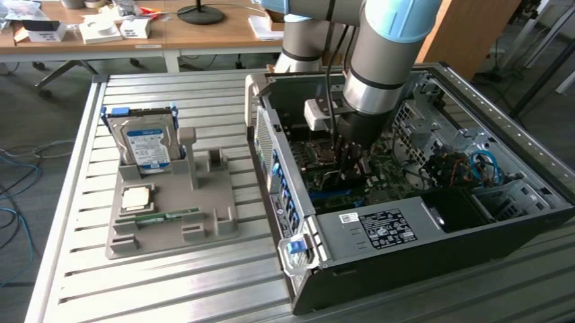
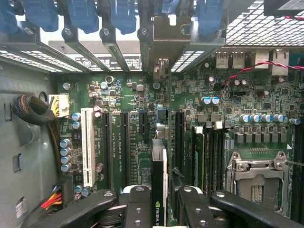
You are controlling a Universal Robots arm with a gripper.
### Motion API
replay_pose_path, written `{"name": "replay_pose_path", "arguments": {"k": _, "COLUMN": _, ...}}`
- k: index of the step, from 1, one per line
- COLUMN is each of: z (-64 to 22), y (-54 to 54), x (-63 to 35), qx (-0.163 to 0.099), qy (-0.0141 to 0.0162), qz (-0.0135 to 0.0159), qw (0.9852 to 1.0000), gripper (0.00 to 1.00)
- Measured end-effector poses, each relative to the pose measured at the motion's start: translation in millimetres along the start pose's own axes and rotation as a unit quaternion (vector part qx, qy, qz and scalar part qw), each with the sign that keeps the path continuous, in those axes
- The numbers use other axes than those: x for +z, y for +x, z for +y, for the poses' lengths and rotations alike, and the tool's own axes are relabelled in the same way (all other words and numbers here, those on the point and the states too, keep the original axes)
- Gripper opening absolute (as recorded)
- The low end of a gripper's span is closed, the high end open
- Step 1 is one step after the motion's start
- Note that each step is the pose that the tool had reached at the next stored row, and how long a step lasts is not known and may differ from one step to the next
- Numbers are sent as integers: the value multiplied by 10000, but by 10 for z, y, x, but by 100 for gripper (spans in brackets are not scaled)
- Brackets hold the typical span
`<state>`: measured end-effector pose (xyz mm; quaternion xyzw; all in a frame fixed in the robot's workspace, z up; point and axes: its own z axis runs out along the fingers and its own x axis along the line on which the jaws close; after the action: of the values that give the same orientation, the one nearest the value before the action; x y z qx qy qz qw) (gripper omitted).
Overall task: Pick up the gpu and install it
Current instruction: 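Insert the gpu into the slot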
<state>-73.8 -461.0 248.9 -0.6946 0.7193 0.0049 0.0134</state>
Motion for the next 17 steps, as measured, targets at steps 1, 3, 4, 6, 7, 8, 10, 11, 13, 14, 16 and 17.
{"name": "replay_pose_path", "arguments": {"k": 1, "z": 0, "y": 0, "x": 0, "qx": 0, "qy": 0, "qz": 0, "qw": 10000, "gripper": 26}}
{"name": "replay_pose_path", "arguments": {"k": 3, "z": 0, "y": 0, "x": 0, "qx": 0, "qy": 0, "qz": 0, "qw": 10000, "gripper": 26}}
{"name": "replay_pose_path", "arguments": {"k": 4, "z": 0, "y": 0, "x": 0, "qx": 0, "qy": 0, "qz": 0, "qw": 10000, "gripper": 26}}
{"name": "replay_pose_path", "arguments": {"k": 6, "z": 0, "y": 0, "x": 0, "qx": 0, "qy": 0, "qz": 0, "qw": 10000, "gripper": 26}}
{"name": "replay_pose_path", "arguments": {"k": 7, "z": 0, "y": 0, "x": 0, "qx": 0, "qy": 0, "qz": 0, "qw": 10000, "gripper": 26}}
{"name": "replay_pose_path", "arguments": {"k": 8, "z": 0, "y": 0, "x": 0, "qx": 0, "qy": 0, "qz": 0, "qw": 10000, "gripper": 26}}
{"name": "replay_pose_path", "arguments": {"k": 10, "z": 0, "y": 0, "x": 0, "qx": 0, "qy": 0, "qz": 0, "qw": 10000, "gripper": 26}}
{"name": "replay_pose_path", "arguments": {"k": 11, "z": 0, "y": 0, "x": 0, "qx": 0, "qy": 0, "qz": 0, "qw": 10000, "gripper": 26}}
{"name": "replay_pose_path", "arguments": {"k": 13, "z": 0, "y": 0, "x": 0, "qx": 0, "qy": 0, "qz": 0, "qw": 10000, "gripper": 26}}
{"name": "replay_pose_path", "arguments": {"k": 14, "z": 0, "y": 0, "x": 0, "qx": 0, "qy": 0, "qz": 0, "qw": 10000, "gripper": 26}}
{"name": "replay_pose_path", "arguments": {"k": 16, "z": 2, "y": 0, "x": 0, "qx": 0, "qy": 0, "qz": 0, "qw": 10000, "gripper": 26}}
{"name": "replay_pose_path", "arguments": {"k": 17, "z": 2, "y": 0, "x": 0, "qx": 0, "qy": 0, "qz": 0, "qw": 10000, "gripper": 26}}
